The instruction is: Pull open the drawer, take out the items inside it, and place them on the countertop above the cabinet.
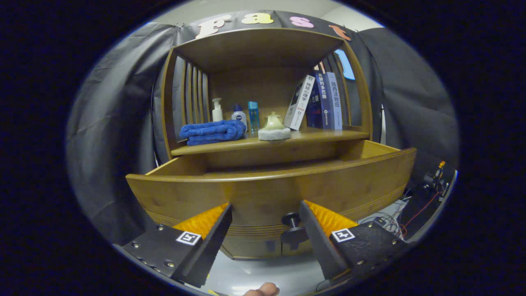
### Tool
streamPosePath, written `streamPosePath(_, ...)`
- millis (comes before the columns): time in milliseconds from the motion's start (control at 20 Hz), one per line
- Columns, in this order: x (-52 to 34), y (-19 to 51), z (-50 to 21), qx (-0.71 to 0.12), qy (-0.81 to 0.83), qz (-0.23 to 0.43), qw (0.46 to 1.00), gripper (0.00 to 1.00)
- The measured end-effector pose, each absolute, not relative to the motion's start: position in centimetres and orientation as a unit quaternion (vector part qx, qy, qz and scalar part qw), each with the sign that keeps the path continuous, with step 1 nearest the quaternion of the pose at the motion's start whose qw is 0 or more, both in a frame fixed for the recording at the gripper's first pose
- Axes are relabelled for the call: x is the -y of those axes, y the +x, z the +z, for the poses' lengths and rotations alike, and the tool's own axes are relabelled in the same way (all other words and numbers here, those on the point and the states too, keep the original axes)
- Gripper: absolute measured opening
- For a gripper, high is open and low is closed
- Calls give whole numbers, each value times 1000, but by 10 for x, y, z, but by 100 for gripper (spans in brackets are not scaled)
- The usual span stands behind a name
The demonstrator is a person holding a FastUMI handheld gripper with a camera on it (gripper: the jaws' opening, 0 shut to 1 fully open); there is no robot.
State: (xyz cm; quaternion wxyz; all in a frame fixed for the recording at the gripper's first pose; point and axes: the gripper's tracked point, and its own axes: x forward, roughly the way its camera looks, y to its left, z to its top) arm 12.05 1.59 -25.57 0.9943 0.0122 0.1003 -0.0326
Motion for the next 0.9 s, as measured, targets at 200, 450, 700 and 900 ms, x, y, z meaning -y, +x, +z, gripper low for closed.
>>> streamPosePath(200, -15, 136, -257, -99, 18, -29, 994, 99)
streamPosePath(450, -15, 162, -258, -97, 20, -27, 995, 99)
streamPosePath(700, -13, 192, -259, -95, 23, -24, 995, 100)
streamPosePath(900, -12, 213, -260, -94, 24, -22, 995, 100)
